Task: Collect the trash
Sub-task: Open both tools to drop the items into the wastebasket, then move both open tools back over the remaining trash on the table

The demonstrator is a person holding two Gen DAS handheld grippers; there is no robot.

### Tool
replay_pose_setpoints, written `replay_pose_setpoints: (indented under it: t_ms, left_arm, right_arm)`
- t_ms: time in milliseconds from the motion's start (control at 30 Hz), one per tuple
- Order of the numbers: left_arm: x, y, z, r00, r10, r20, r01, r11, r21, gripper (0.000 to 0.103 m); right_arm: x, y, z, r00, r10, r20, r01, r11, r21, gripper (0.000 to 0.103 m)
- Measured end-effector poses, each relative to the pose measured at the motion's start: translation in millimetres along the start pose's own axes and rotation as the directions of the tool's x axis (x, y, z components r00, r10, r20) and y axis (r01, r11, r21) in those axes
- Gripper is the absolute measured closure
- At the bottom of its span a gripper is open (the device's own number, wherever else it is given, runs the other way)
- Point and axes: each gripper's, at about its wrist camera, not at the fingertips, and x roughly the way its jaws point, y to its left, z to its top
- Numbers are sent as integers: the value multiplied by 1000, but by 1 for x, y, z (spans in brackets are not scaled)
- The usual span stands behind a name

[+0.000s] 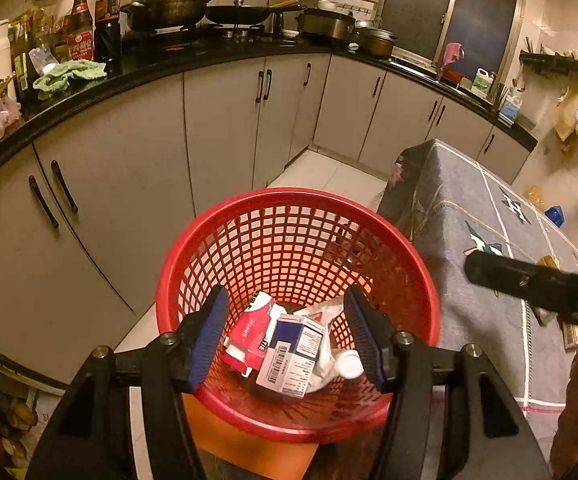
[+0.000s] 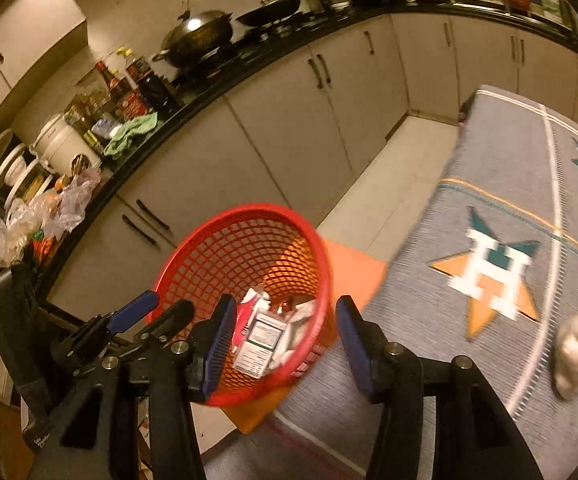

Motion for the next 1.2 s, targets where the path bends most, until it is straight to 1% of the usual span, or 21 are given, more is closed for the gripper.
replay_pose_setpoints:
  t_ms: [167,300,500,667,833,967,1067,1200]
  left_arm:
    - [-17,-12,-9,1000,-6,17,6,1000,8,43]
    - [-29,-28,-18,1000,-20,20,19,999,26,42]
    - [-39,-61,-32,999,-43,14,41,996,81,42]
    - [-48,-92,-40,998,-67,12,65,989,135,42]
    - [-54,-122,-46,996,-88,8,84,978,193,42]
    - [-55,-146,-54,994,-111,-13,110,966,233,42]
    - [-55,-166,-62,991,-127,-31,130,954,269,41]
    - [-53,-195,-71,985,-161,-68,175,933,314,41]
  right_arm:
    - [-26,-14,-14,1000,3,19,-3,1000,24,47]
    - [-42,-24,-33,1000,-6,19,5,999,40,47]
    - [-68,-45,-63,1000,1,23,-3,996,86,47]
    - [-96,-62,-83,999,-6,50,0,993,118,47]
    - [-124,-83,-101,996,-22,84,9,987,160,47]
    - [-142,-105,-120,995,-38,97,18,980,198,47]
    - [-155,-124,-133,993,-61,102,35,970,241,47]
    - [-181,-150,-150,987,-89,133,45,953,300,47]
